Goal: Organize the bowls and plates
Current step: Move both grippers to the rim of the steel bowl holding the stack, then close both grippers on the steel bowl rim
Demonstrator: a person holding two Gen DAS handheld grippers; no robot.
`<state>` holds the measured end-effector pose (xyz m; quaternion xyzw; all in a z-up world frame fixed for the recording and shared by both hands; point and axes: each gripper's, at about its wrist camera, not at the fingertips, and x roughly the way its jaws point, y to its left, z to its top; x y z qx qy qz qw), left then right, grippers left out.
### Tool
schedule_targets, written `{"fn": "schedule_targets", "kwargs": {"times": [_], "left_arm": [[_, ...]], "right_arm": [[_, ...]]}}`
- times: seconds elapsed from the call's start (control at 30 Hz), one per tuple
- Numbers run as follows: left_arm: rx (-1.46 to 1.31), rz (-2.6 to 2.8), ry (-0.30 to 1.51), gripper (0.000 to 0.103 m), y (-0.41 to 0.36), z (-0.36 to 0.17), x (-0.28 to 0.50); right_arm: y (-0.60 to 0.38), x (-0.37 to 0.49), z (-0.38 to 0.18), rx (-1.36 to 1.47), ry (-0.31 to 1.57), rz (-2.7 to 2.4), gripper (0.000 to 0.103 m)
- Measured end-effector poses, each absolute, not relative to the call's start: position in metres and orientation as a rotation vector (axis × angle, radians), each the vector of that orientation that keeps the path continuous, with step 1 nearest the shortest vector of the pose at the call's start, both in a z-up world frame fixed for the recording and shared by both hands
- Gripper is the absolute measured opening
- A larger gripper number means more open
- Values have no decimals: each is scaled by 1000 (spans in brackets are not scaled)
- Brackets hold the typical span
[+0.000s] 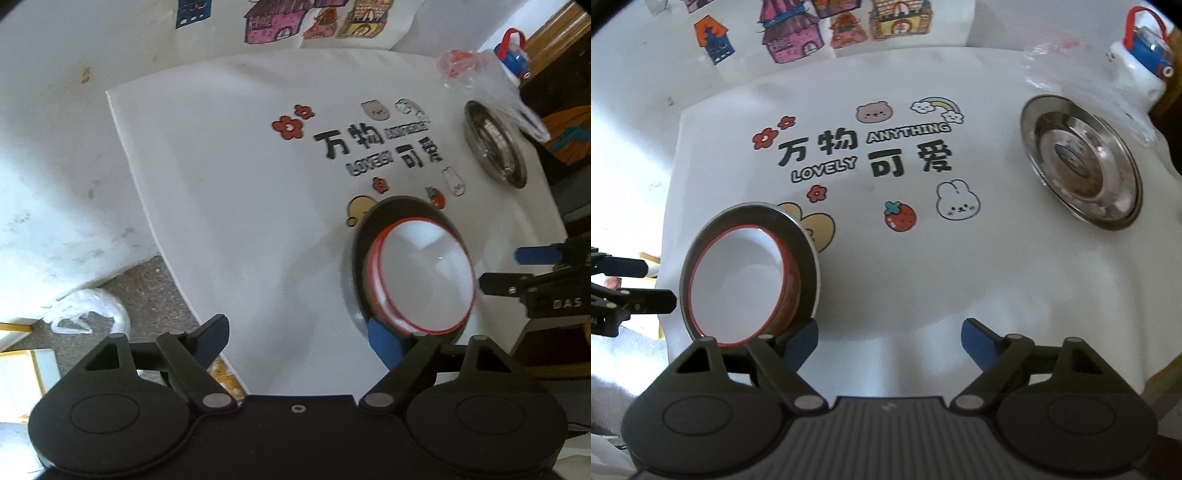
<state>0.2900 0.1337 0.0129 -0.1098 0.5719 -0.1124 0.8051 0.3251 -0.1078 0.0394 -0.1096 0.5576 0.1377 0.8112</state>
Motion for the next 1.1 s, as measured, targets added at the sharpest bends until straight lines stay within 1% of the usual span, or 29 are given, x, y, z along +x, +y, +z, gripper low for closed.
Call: {"fn": "schedule_targets", "kwargs": {"times": [0.2, 0.27, 0.33, 0.37, 0.43, 0.5, 0.53, 0.6, 0.67, 0.77, 0.8, 0.83, 0.9, 1.03, 1.1], "left_arm": [[-243, -292, 1210, 84, 122, 14, 292], [-250, -298, 1211, 81, 120, 13, 294], [-258, -307, 1213, 74, 119, 13, 296], [-261, -310, 1214, 73, 120, 13, 295], [-268, -317, 1215, 68, 120, 13, 295], [-276, -319, 1220, 57, 120, 14, 295], [-280, -320, 1224, 52, 121, 14, 295], [-280, -321, 1234, 46, 121, 13, 295], [-284, -322, 1241, 45, 121, 12, 296], [-303, -317, 1249, 40, 118, 11, 300], [-306, -310, 1254, 35, 117, 10, 301], [-309, -301, 1260, 34, 116, 10, 302], [-320, -281, 1266, 32, 116, 10, 305], [-351, -245, 1290, 31, 118, 6, 309], [-345, -245, 1298, 30, 116, 5, 311]], "right_arm": [[-104, 324, 39, -250, 1186, 351, 86], [-101, 325, 37, -263, 1190, 362, 84], [-99, 326, 36, -264, 1191, 372, 83], [-99, 327, 35, -265, 1194, 378, 81], [-97, 329, 35, -258, 1198, 388, 77], [-95, 331, 35, -255, 1200, 398, 72], [-94, 331, 35, -258, 1201, 401, 71], [-93, 331, 34, -259, 1201, 403, 70], [-93, 331, 33, -252, 1202, 403, 69], [-94, 331, 32, -245, 1204, 403, 67], [-93, 331, 30, -243, 1206, 400, 66], [-93, 331, 29, -240, 1207, 397, 66], [-93, 332, 28, -231, 1209, 394, 63], [-92, 333, 26, -215, 1218, 393, 60], [-92, 334, 25, -206, 1221, 396, 54]]}}
